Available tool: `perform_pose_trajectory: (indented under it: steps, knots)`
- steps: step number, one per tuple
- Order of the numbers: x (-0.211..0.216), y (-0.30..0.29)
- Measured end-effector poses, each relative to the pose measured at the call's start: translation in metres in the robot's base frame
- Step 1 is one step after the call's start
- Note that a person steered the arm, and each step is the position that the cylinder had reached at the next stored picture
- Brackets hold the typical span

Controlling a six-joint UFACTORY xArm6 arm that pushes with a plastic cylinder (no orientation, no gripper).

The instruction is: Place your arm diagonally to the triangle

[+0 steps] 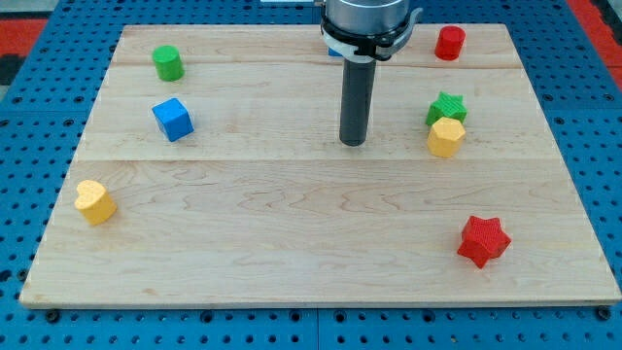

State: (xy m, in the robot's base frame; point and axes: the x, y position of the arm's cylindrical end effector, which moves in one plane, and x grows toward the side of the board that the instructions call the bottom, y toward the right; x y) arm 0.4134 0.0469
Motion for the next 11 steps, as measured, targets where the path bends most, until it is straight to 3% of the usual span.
perform_pose_trajectory:
  steps: [2, 4, 7, 8, 9, 10, 11]
  knots:
    - [0.002, 0.000]
    - [0.006, 0.063]
    - [0.006, 0.053]
    - [0.009, 0.012]
    - [0.003, 0.009]
    - [-0.055, 0.007]
    - [-0.075, 0.009]
